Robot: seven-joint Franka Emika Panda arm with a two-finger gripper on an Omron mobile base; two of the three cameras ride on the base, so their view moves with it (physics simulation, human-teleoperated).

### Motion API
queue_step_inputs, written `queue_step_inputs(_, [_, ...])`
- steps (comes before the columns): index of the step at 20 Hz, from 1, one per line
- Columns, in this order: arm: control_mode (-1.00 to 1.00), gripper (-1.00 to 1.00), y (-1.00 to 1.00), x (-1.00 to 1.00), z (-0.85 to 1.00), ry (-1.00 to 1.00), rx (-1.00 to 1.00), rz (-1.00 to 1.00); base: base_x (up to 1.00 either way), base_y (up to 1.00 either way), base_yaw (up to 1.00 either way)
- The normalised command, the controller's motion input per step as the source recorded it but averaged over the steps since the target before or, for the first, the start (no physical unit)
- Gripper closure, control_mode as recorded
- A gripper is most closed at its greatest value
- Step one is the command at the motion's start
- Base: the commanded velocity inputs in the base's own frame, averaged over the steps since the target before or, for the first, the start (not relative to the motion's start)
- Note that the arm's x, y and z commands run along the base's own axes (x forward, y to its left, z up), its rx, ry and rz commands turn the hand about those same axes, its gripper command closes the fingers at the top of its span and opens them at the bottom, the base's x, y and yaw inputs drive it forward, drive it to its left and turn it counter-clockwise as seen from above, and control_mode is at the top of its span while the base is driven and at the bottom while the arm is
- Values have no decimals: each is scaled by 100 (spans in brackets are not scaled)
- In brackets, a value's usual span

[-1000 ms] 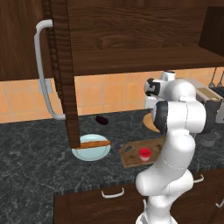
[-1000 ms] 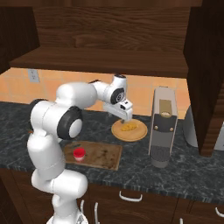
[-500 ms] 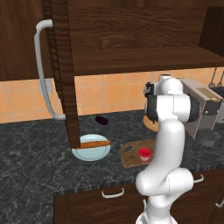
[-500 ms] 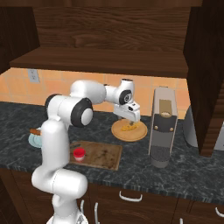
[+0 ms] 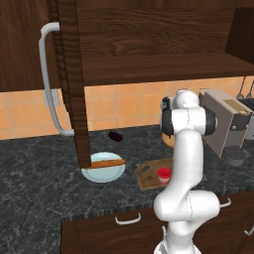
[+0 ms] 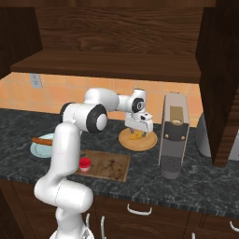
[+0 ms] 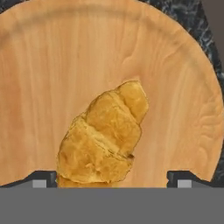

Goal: From the different types of pastries on the counter, select a croissant and place it on the cutting board. Then retrieve a jar of jam from the cabinet and place it alongside the croissant on the cutting board.

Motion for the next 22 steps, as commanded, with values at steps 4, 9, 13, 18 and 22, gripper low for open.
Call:
queue_step_inputs(4, [-100, -100, 0, 92, -1, 0, 1, 0, 0, 0, 0])
queue_step_inputs(9, [-100, -100, -3, 9, -14, 0, 3, 0, 0, 0, 0])
queue_step_inputs(13, [-100, -100, -22, -50, -52, 0, 0, -2, 0, 0, 0])
queue_step_inputs(18, [-100, -100, -2, -92, -35, -2, 1, -14, 0, 0, 0])
queue_step_inputs(22, [-100, -100, 0, -60, -30, 0, 1, -19, 0, 0, 0])
